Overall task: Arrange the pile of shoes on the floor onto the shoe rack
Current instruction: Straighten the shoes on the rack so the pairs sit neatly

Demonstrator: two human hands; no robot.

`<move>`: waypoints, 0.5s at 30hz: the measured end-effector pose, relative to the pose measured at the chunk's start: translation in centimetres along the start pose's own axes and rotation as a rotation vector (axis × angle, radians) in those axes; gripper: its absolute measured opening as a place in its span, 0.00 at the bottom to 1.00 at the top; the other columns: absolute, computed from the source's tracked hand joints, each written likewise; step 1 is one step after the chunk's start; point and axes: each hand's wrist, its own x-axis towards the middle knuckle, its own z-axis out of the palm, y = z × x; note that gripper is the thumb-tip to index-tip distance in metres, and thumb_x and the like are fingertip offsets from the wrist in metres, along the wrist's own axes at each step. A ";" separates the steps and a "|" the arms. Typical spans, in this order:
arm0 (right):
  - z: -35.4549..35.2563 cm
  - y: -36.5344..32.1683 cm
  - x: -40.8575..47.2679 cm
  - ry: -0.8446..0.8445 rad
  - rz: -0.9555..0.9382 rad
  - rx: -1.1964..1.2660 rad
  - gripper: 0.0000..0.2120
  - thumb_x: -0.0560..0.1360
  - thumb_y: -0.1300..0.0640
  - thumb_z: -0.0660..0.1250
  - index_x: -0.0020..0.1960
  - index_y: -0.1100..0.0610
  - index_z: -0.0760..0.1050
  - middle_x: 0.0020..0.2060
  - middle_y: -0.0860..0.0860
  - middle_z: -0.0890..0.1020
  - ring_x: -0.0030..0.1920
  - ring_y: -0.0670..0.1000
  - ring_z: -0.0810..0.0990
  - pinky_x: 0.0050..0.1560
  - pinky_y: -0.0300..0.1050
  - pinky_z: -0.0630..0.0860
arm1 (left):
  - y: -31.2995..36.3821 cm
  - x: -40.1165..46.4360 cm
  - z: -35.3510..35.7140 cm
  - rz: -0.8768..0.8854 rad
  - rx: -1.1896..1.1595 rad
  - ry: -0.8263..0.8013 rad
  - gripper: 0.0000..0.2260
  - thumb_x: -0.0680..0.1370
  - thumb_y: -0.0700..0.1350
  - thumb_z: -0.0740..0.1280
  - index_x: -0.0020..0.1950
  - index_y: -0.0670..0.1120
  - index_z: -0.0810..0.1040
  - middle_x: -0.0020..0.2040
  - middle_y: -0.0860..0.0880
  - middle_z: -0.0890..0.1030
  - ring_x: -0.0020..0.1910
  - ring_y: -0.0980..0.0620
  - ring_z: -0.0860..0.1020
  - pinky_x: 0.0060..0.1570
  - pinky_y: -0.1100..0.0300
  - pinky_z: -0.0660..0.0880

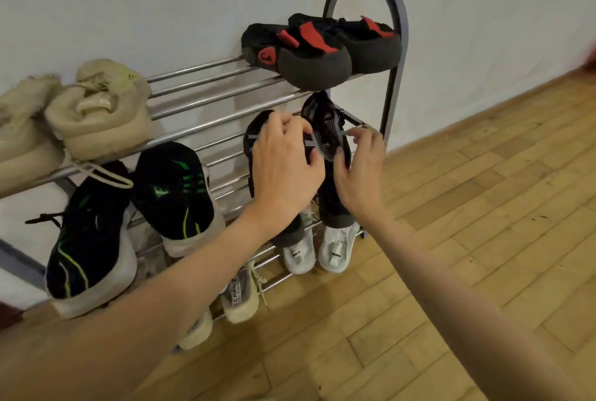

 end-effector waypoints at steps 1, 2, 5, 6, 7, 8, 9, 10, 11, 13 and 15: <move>0.6 0.2 -0.7 -0.031 -0.038 -0.020 0.16 0.77 0.59 0.62 0.63 0.62 0.70 0.59 0.58 0.72 0.60 0.53 0.71 0.62 0.41 0.68 | -0.5 0.0 0.5 -0.048 0.000 -0.016 0.15 0.74 0.46 0.67 0.60 0.46 0.75 0.58 0.49 0.73 0.57 0.52 0.73 0.59 0.56 0.72; 1.1 0.6 -1.2 -0.051 -0.085 -0.043 0.16 0.78 0.58 0.62 0.64 0.62 0.71 0.60 0.59 0.72 0.61 0.54 0.70 0.63 0.43 0.67 | -1.0 0.2 0.9 -0.081 0.013 -0.028 0.17 0.74 0.46 0.67 0.62 0.46 0.74 0.60 0.49 0.73 0.59 0.52 0.73 0.62 0.56 0.70; 2.0 1.8 -2.0 -0.068 -0.136 -0.085 0.15 0.80 0.55 0.59 0.62 0.59 0.76 0.62 0.59 0.72 0.65 0.56 0.70 0.67 0.49 0.66 | -2.4 0.2 2.0 -0.155 0.076 -0.086 0.21 0.74 0.46 0.68 0.66 0.46 0.71 0.63 0.49 0.72 0.63 0.50 0.72 0.66 0.54 0.65; 2.0 2.2 -2.2 -0.077 -0.115 -0.065 0.15 0.80 0.53 0.59 0.60 0.58 0.77 0.63 0.58 0.72 0.66 0.56 0.69 0.68 0.49 0.64 | -2.8 0.0 2.4 -0.182 0.095 -0.108 0.22 0.74 0.47 0.68 0.67 0.46 0.70 0.64 0.48 0.72 0.64 0.49 0.71 0.66 0.53 0.64; 1.9 2.5 -2.3 -0.092 -0.095 -0.039 0.15 0.80 0.51 0.59 0.60 0.57 0.78 0.64 0.57 0.72 0.67 0.55 0.68 0.69 0.48 0.63 | -3.2 -0.3 2.8 -0.205 0.111 -0.129 0.23 0.74 0.47 0.68 0.67 0.46 0.69 0.64 0.48 0.71 0.65 0.48 0.70 0.66 0.53 0.64; 1.8 2.9 -2.4 -0.117 -0.086 -0.016 0.16 0.79 0.49 0.59 0.60 0.55 0.78 0.66 0.56 0.71 0.68 0.55 0.66 0.69 0.47 0.62 | -3.5 -0.7 3.2 -0.224 0.118 -0.143 0.23 0.74 0.48 0.68 0.68 0.45 0.69 0.65 0.47 0.71 0.66 0.47 0.69 0.66 0.52 0.64; 1.6 3.1 -2.5 -0.155 -0.092 -0.003 0.16 0.78 0.48 0.61 0.61 0.54 0.77 0.67 0.55 0.69 0.69 0.54 0.65 0.70 0.46 0.61 | -3.7 -1.0 3.5 -0.236 0.116 -0.146 0.24 0.74 0.49 0.68 0.68 0.45 0.69 0.65 0.46 0.70 0.67 0.46 0.68 0.66 0.51 0.64; 1.4 3.4 -2.5 -0.200 -0.108 0.000 0.17 0.77 0.47 0.64 0.62 0.54 0.76 0.68 0.54 0.68 0.70 0.54 0.63 0.70 0.45 0.60 | -4.0 -1.4 3.7 -0.237 0.105 -0.138 0.25 0.73 0.49 0.68 0.68 0.44 0.69 0.66 0.44 0.70 0.67 0.45 0.68 0.66 0.50 0.66; 1.1 3.6 -2.6 -0.240 -0.130 -0.011 0.19 0.75 0.47 0.66 0.63 0.54 0.75 0.69 0.54 0.67 0.71 0.54 0.63 0.71 0.43 0.59 | -4.2 -1.7 3.9 -0.231 0.089 -0.129 0.26 0.73 0.50 0.69 0.68 0.43 0.68 0.66 0.43 0.69 0.67 0.43 0.69 0.66 0.49 0.68; 0.8 4.0 -2.3 -0.278 -0.151 0.002 0.20 0.73 0.49 0.70 0.64 0.54 0.76 0.70 0.54 0.67 0.71 0.52 0.64 0.71 0.42 0.61 | -4.5 -2.3 4.0 -0.222 0.034 -0.132 0.30 0.71 0.49 0.71 0.70 0.42 0.65 0.67 0.40 0.67 0.66 0.41 0.69 0.64 0.47 0.70; 0.1 3.9 -1.8 -0.257 -0.114 0.089 0.16 0.74 0.57 0.71 0.61 0.56 0.78 0.70 0.54 0.70 0.67 0.44 0.68 0.68 0.31 0.65 | -4.8 -2.8 3.8 -0.242 -0.047 -0.163 0.34 0.71 0.47 0.72 0.73 0.43 0.61 0.68 0.41 0.66 0.66 0.42 0.69 0.66 0.50 0.69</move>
